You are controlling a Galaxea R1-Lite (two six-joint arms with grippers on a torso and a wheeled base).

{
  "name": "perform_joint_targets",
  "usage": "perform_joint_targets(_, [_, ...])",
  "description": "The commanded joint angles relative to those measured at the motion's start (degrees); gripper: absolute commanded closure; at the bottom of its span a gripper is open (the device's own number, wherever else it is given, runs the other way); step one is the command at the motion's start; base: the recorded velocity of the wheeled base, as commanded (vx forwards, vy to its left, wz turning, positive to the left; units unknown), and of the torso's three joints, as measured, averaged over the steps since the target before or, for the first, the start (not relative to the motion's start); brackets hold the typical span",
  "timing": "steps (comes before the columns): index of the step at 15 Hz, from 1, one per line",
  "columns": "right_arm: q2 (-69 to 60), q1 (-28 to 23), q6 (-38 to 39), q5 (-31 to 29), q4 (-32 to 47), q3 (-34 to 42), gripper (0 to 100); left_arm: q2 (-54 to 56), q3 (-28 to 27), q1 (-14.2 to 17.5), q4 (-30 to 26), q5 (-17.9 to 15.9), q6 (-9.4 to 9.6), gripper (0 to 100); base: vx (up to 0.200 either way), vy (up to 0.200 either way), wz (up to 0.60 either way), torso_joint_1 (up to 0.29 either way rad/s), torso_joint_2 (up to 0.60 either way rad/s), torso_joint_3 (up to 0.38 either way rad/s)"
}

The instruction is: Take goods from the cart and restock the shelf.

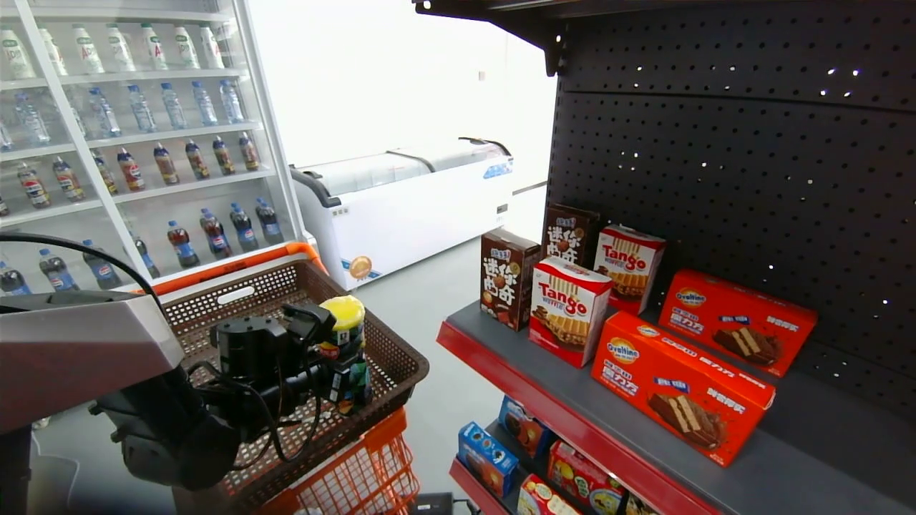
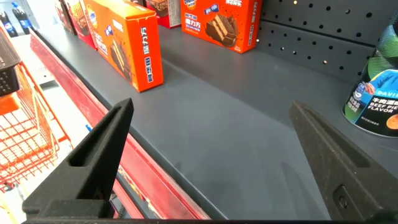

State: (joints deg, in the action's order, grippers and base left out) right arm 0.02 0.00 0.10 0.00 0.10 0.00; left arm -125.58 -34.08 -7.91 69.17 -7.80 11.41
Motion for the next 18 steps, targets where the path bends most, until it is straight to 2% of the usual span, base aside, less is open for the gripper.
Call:
perform_joint_targets(1, [-0.02,0.00,-0.01,0.00,-0.01,0.00,0,4.46,-1.77,-0.97,-0.79,-0.46,-1.92,100,0.000,0.000,0.00,0.000,0.00,0.000])
perform_joint_targets(2, [-0.02,0.00,-0.01,0.00,-0.01,0.00,0,8.15,-3.44,-1.32,-3.16,-1.34,-3.06,100,0.000,0.000,0.00,0.000,0.00,0.000])
perform_joint_targets(4, [-0.02,0.00,-0.10,0.00,-0.01,0.00,0,13.16,-7.49,-2.46,-11.25,-1.87,-2.36,100,0.000,0.000,0.00,0.000,0.00,0.000])
perform_joint_targets(6, [-0.02,0.00,-0.01,0.00,-0.01,0.00,0,20.99,-11.97,-5.45,-21.44,-1.95,-2.89,100,0.000,0.000,0.00,0.000,0.00,0.000])
perform_joint_targets(7, [-0.02,0.00,-0.01,0.00,-0.01,0.00,0,20.99,-11.97,-5.45,-21.44,-1.95,-2.89,100,0.000,0.000,0.00,0.000,0.00,0.000])
perform_joint_targets(8, [-0.02,0.00,-0.01,0.00,-0.01,0.00,0,25.12,-13.73,-6.77,-26.37,-2.57,-3.41,100,0.000,0.000,0.00,0.000,0.00,0.000])
perform_joint_targets(9, [-0.02,0.00,-0.01,0.00,-0.01,0.00,0,28.98,-13.82,-8.08,-30.06,-6.17,-3.41,100,0.000,0.000,0.00,0.000,0.00,0.000])
perform_joint_targets(10, [-0.02,0.00,-0.01,0.00,-0.01,0.00,0,30.57,-13.38,-8.70,-31.20,-6.70,-3.50,100,0.000,0.000,0.00,0.000,0.00,0.000])
perform_joint_targets(12, [-0.02,0.00,-0.01,0.00,-0.01,0.00,0,35.93,-12.15,-10.37,-37.00,-6.96,-4.20,100,0.000,0.000,0.00,0.000,0.00,0.000])
perform_joint_targets(13, [-0.02,0.00,-0.01,0.00,-0.01,0.00,0,38.92,-9.95,-11.69,-39.02,-7.32,-4.91,100,0.000,0.000,0.00,0.000,0.00,0.000])
perform_joint_targets(15, [-0.02,0.00,-0.10,0.00,-0.01,0.00,0,43.05,-5.91,-13.27,-39.02,-7.67,-9.56,100,0.000,0.000,0.00,0.000,0.00,0.000])
perform_joint_targets(16, [-0.02,0.00,-0.01,0.00,-0.01,0.00,0,43.40,-5.73,-13.18,-38.76,-8.28,-9.92,100,0.000,0.000,0.00,0.000,0.00,0.000])
perform_joint_targets(18, [-0.02,0.00,-0.01,0.00,-0.01,0.00,0,43.66,-7.05,-12.57,-39.02,-12.41,-10.00,100,0.000,0.000,0.00,0.000,0.00,0.000])
